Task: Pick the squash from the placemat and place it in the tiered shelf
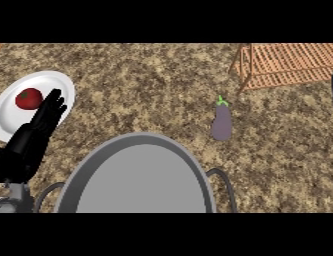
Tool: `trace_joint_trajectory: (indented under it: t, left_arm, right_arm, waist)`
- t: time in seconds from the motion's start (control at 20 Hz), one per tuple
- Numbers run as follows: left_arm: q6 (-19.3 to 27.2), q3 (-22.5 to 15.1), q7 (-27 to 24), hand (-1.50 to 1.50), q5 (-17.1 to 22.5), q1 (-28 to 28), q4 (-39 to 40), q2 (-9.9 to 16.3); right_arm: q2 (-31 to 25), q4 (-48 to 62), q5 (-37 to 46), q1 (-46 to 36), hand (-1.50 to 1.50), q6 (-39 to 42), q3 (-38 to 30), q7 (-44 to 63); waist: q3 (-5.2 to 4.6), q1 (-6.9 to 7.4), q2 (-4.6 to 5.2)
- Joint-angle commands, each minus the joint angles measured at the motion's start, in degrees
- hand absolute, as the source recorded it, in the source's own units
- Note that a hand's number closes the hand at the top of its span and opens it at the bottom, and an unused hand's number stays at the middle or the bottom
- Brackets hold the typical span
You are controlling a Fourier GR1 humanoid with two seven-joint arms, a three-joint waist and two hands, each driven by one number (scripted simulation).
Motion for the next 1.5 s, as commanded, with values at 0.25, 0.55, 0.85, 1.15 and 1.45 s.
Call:
trace_joint_trajectory:
  t: [0.25, 0.55, 0.85, 1.15, 1.45]
  left_arm:
    - [-1.6, 1.7, 1.4, 0.00, 1.3, -2.9, 0.9, 1.3]
    - [-1.6, 2.0, 0.3, 0.00, 1.1, -0.9, 1.1, 0.5]
    - [-3.0, 1.8, 1.9, 0.00, 1.9, 0.2, -1.5, 1.1]
    - [-0.8, 1.4, -0.3, 0.00, -0.2, -1.4, 1.1, -0.9]
    - [-0.8, 0.8, -0.9, 0.00, -2.0, -2.9, 3.7, -1.3]
  right_arm:
    - [-7.7, 20.8, 7.8, -8.0, 1.50, -9.6, 1.3, -16.7]
    - [-4.2, 27.0, 1.1, -14.8, 1.50, -8.1, -1.7, -22.4]
    - [-4.7, 40.5, 4.0, -18.1, 1.50, -5.1, 0.9, -27.6]
    - [-7.0, 44.2, 3.5, -17.9, 1.50, 2.8, 2.6, -35.5]
    - [-6.7, 48.8, 5.2, -13.9, 1.50, -4.3, 0.4, -34.6]
  waist:
    - [0.29, 0.40, -0.19]
    - [0.28, 0.09, -0.45]
    - [0.25, 1.03, -0.26]
    - [0.27, -0.10, -0.39]
    - [0.29, -0.25, -0.30]
